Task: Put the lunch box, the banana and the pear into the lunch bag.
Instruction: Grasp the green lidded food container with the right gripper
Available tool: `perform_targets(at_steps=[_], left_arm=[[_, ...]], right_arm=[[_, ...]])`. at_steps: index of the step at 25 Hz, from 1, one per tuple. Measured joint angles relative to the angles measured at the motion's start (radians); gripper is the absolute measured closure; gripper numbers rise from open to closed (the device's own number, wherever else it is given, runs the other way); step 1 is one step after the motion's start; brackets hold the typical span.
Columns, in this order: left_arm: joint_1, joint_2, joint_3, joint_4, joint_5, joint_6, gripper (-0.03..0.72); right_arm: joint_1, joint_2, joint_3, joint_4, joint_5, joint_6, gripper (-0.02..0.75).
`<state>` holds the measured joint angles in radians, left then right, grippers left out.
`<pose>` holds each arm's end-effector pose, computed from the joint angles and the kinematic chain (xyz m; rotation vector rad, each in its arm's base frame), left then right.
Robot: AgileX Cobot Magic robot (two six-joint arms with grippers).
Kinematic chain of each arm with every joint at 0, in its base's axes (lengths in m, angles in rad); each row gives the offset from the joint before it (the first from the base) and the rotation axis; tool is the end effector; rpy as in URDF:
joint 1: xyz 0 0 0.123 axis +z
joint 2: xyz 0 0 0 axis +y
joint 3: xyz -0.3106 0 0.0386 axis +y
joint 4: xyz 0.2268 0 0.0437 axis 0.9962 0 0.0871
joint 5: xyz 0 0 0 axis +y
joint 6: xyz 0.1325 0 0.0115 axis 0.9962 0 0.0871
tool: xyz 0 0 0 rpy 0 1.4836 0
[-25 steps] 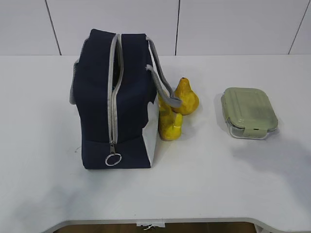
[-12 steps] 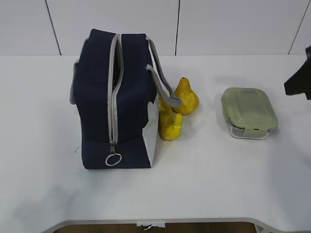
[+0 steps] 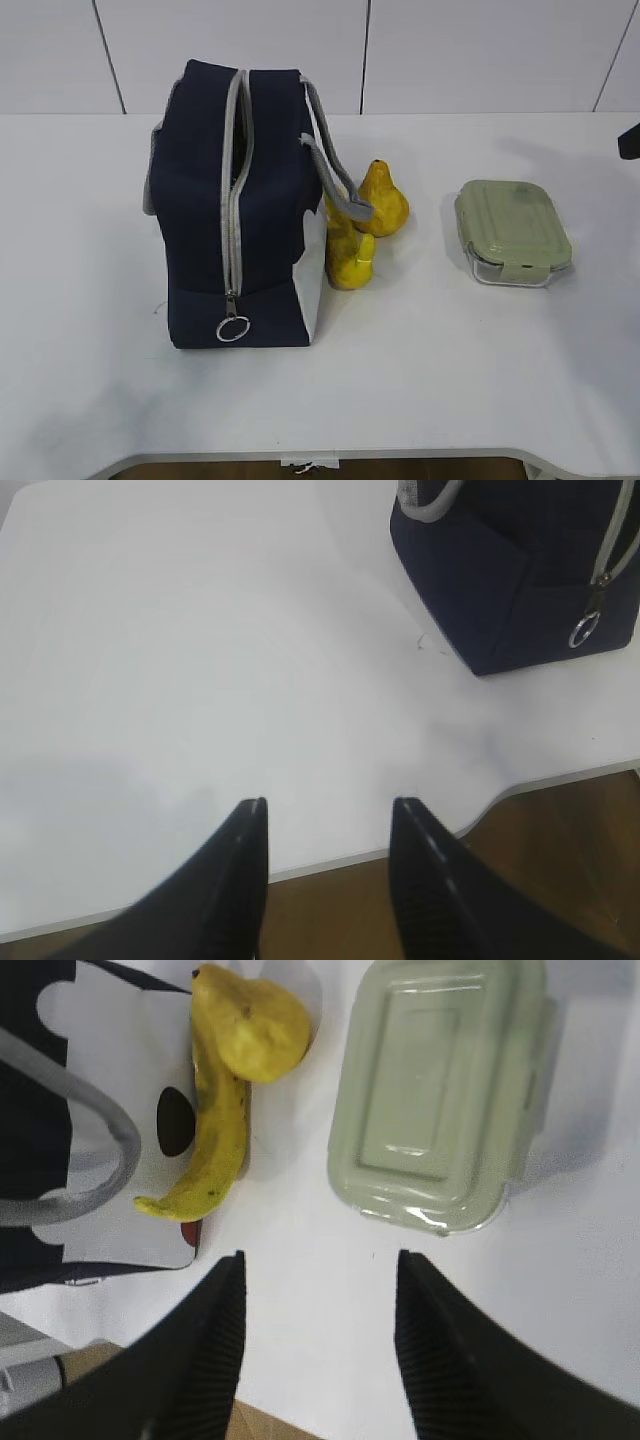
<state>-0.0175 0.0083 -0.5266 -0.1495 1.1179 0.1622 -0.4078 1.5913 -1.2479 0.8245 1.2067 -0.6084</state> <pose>-0.0201 -0.0175 0.2503 0.1999 2.0654 -0.0913 0.3094 -0.0342 0.3039 0.0827 2.5397 0.8515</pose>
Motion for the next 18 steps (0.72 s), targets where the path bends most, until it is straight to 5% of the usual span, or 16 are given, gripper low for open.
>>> perform_targets(at_steps=[5,18], left_arm=[[0.000,0.000,0.000,0.000,0.000,0.000,0.381],[0.000,0.000,0.000,0.000,0.000,0.000,0.381]], right_arm=[[-0.069,0.106,-0.002,0.050,0.001,-0.039,0.356],[-0.073,0.237,-0.004,0.063,-0.003,-0.065,0.356]])
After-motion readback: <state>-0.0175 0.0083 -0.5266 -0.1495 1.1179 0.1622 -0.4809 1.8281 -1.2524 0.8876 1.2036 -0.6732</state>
